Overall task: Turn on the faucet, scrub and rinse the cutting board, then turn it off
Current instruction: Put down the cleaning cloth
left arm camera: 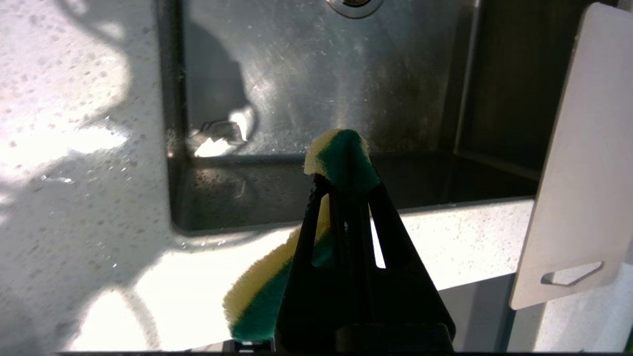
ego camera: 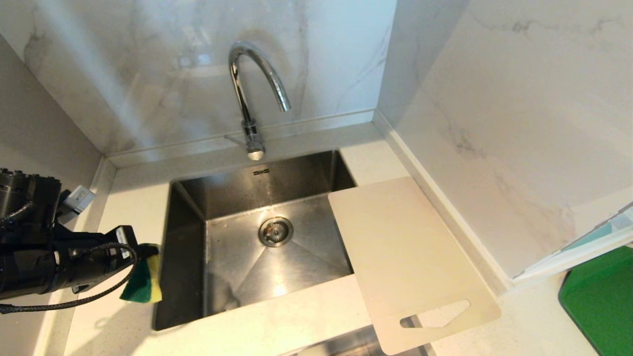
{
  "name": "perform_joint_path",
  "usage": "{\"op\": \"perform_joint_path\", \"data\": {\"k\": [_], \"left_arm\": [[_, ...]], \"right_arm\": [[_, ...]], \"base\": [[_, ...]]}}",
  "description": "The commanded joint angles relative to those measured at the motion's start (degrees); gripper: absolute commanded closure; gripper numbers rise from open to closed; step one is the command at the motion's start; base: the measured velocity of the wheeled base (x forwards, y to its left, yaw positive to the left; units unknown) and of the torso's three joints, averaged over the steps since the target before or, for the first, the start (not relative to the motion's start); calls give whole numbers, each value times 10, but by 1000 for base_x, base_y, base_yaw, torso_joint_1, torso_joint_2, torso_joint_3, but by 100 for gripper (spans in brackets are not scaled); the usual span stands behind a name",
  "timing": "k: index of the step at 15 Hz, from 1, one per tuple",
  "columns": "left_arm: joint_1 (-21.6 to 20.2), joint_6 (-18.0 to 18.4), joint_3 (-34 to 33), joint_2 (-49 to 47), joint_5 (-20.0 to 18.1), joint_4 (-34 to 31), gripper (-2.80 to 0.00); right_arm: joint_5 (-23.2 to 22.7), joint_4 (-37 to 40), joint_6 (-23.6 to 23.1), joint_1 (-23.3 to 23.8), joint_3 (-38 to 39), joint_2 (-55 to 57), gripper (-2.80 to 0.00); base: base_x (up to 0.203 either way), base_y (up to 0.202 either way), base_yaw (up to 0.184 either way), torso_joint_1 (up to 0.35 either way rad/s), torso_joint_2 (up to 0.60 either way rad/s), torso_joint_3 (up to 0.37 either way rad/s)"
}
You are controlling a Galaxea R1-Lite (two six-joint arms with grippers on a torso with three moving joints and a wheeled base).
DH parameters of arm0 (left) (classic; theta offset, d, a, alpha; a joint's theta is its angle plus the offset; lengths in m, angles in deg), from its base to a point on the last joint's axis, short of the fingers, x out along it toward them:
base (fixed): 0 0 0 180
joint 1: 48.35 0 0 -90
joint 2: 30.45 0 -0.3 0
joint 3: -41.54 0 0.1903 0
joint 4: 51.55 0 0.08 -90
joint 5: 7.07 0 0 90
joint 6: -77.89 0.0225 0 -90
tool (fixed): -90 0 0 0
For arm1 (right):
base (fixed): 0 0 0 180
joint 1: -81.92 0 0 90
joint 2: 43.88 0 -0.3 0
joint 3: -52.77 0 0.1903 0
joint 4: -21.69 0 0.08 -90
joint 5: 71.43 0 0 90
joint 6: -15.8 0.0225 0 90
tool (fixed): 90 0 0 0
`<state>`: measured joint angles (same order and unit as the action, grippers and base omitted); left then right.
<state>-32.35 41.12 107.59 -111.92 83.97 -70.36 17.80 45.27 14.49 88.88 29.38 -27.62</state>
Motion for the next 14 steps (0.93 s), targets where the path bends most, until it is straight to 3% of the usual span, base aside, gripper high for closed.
{"op": "perform_joint_path", "data": {"k": [1,5,8,11,14], "left_arm": [[11,-4,-2,-6,1,8,0],[11,-3,-10,-9,2,11,0],[11,7,-6,-27,5,10,0],[16,80,-8,-33,16,-23,0],[-6,123,-7,-64,53,-46,0]], "right_arm": [[0,0,1,-65,0,-6,0],[3,-1,5,-73,0,-156,0],[8,-2,17,-70,0,-162,0],[8,-2,17,-70,0,-162,0],[8,-2,17,-70,0,-162,0]], "base": [[0,0,0,0,0,0],[0,0,0,0,0,0],[0,0,0,0,0,0],[0,0,0,0,0,0],[0,0,0,0,0,0]]}}
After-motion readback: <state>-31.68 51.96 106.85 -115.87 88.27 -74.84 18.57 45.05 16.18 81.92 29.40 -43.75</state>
